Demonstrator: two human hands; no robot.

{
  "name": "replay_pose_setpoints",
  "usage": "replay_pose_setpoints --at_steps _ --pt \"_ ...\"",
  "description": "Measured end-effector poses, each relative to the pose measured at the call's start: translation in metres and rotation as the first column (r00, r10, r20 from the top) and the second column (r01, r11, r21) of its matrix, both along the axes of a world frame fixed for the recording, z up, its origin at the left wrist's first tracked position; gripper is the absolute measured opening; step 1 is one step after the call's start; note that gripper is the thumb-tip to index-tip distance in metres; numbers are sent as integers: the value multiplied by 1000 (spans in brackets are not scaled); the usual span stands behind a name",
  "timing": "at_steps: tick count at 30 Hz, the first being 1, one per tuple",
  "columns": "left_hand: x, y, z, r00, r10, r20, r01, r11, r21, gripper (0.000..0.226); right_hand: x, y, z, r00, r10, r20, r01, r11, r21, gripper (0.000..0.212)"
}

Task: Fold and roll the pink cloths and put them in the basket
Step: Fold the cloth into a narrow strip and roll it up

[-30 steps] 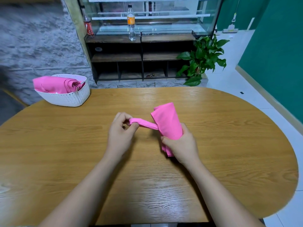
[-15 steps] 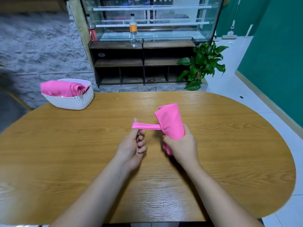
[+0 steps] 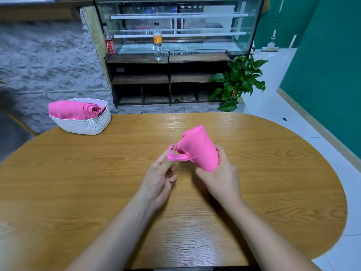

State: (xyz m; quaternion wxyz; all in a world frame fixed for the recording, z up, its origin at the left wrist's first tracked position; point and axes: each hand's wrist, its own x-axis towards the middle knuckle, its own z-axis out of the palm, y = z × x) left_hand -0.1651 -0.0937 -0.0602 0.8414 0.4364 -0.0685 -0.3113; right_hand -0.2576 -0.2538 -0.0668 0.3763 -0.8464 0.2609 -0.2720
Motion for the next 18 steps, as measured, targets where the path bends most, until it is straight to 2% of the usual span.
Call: replay_pose_setpoints --at_steps 3,5,8,12,15,18 --pt "7 6 4 994 -16 107 6 996 90 92 -6 -3 4 996 85 -40 -92 964 -248 91" --pt "14 12 11 988 -39 151 18 990 140 93 -11 -8 7 982 131 -139 -177 896 -407 97" --pt "22 22 20 978 -118 172 86 979 184 65 -17 -13 17 946 144 -290 -291 772 -565 97" --pt "28 28 26 932 -258 255 164 927 338 75 -19 -14 31 896 205 -395 -434 597 -675 92" --pt "26 28 30 871 -360 336 190 875 445 55 -17 -13 40 874 250 -416 -485 498 -719 88" --pt "20 28 37 814 -445 372 216 828 517 56 -16 -12 47 858 236 -456 -513 435 -740 84"
